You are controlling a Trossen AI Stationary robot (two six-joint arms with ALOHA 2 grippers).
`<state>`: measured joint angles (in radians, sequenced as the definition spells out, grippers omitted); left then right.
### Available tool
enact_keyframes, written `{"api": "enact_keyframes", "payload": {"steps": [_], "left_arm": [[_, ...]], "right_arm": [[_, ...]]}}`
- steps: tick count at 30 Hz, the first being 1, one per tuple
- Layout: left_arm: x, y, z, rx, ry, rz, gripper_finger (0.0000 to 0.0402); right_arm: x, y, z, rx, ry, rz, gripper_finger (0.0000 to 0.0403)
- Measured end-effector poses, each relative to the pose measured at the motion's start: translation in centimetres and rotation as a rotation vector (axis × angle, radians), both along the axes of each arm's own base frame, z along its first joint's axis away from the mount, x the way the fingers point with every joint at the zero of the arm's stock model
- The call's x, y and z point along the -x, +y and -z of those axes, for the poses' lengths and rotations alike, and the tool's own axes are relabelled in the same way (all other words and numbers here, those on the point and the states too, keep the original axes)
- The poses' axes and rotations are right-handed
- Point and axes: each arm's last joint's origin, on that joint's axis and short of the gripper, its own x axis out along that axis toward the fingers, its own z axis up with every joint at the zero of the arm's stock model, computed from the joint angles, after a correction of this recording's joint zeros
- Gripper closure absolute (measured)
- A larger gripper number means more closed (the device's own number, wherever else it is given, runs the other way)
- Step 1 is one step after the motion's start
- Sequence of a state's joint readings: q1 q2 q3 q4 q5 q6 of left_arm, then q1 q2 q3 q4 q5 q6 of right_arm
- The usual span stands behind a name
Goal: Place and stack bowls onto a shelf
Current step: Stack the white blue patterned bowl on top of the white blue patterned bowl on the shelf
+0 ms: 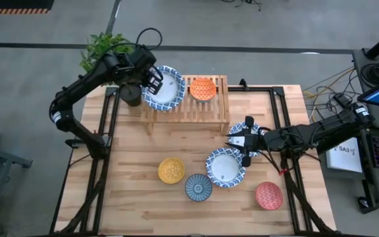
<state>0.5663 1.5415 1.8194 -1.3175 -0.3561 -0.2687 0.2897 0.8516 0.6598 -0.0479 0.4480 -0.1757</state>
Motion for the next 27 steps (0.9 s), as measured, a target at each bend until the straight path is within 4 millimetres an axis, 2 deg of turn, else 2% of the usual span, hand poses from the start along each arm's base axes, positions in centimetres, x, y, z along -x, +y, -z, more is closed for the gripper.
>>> {"api": "enact_keyframes", "payload": {"steps": [6, 27], "left_arm": [[0.52, -0.2, -0.43, -0.025, -0.004, -0.026, 0.0397], [0.69, -0.22, -0.49, -0.049, 0.018, -0.04, 0.0308]], "right_arm": [[0.0, 0.0, 0.0, 0.0, 0.0, 0.0, 0.0282], [0.0, 0.0, 0.0, -0.001, 0.0, 0.0, 0.0282]]}}
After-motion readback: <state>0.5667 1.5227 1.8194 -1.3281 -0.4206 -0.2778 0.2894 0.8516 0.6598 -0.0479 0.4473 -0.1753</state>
